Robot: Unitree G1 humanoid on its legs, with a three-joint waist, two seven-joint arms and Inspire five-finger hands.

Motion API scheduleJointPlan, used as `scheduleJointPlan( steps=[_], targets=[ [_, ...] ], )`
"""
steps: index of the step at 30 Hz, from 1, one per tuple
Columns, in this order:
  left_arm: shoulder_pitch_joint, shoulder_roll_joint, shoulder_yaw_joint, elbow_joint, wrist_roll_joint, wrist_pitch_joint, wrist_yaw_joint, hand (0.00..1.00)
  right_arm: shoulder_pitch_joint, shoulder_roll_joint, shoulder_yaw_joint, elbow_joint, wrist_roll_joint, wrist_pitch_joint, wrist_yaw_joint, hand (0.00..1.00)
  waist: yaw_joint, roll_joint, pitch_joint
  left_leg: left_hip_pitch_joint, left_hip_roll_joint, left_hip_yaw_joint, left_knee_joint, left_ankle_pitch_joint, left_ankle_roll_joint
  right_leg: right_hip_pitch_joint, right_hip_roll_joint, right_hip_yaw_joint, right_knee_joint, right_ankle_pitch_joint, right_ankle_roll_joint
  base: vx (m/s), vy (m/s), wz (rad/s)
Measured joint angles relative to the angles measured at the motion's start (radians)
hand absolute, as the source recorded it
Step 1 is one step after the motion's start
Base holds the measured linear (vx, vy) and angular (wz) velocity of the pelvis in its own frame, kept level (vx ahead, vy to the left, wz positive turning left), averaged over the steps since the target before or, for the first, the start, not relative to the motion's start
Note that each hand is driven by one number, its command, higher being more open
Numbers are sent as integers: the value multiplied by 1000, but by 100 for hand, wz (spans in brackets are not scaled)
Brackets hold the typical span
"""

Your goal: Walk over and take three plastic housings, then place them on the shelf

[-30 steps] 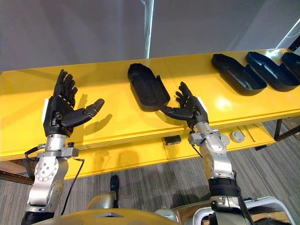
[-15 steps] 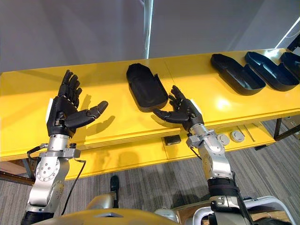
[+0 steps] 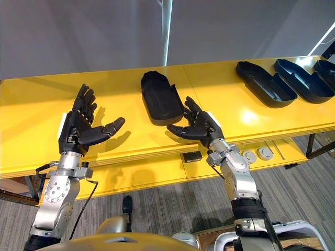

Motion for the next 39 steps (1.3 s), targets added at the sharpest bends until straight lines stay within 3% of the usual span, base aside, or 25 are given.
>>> scheduleJointPlan(
  steps=[39],
  targets=[
    [0,23,-40,56,-17,1,0,100,-1,-17,22,7,-1,-12,20,100,-3,2,1,3,0,-19,0,0,-1,1,-2,-15,35,-30,-4,-1,-1,1]
  ],
)
